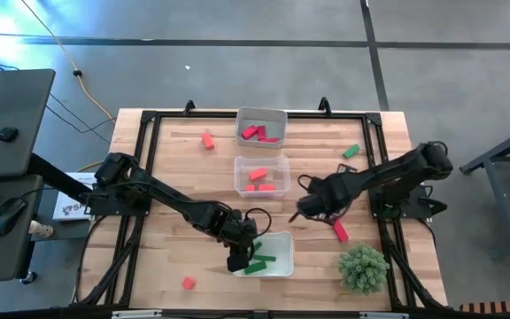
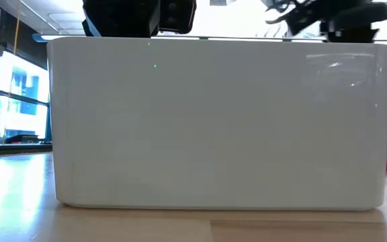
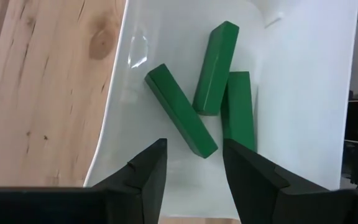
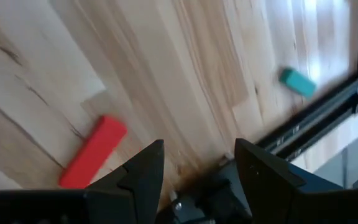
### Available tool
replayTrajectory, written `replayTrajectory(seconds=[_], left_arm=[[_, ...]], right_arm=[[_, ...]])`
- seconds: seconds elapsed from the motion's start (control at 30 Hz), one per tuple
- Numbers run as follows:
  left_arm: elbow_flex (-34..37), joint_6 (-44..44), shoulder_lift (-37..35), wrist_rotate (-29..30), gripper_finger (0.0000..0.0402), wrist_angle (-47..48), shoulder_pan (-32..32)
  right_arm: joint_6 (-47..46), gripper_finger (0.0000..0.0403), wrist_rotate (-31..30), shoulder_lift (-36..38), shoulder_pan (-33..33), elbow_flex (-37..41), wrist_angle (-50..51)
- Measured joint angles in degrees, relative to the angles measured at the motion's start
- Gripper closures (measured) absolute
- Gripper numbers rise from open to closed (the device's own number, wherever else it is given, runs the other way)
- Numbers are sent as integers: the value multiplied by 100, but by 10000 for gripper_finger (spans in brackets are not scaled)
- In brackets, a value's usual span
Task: Sort & place blocks by color
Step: Put the red block into the gray bin
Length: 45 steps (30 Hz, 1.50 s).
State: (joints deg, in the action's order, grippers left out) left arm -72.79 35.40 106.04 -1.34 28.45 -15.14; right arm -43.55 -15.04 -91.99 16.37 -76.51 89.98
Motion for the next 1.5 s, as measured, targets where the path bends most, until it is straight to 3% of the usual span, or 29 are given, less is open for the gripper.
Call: replayTrajectory(seconds=[0.53,0.7,1.2,1.5], left_arm=[[0,22,-1,2,254,-5,225],[-2,28,-2,-300,254,-5,324],[-4,-306,-7,-437,254,7,375],[-7,-387,-9,-433,254,2,375]], right_arm=[[-2441,217,597,2890,104,1903,-921],[-2847,216,675,3451,104,2425,-1413],[-3462,167,1918,3313,128,3807,-3366],[-3600,166,2218,2788,357,3919,-3657]])
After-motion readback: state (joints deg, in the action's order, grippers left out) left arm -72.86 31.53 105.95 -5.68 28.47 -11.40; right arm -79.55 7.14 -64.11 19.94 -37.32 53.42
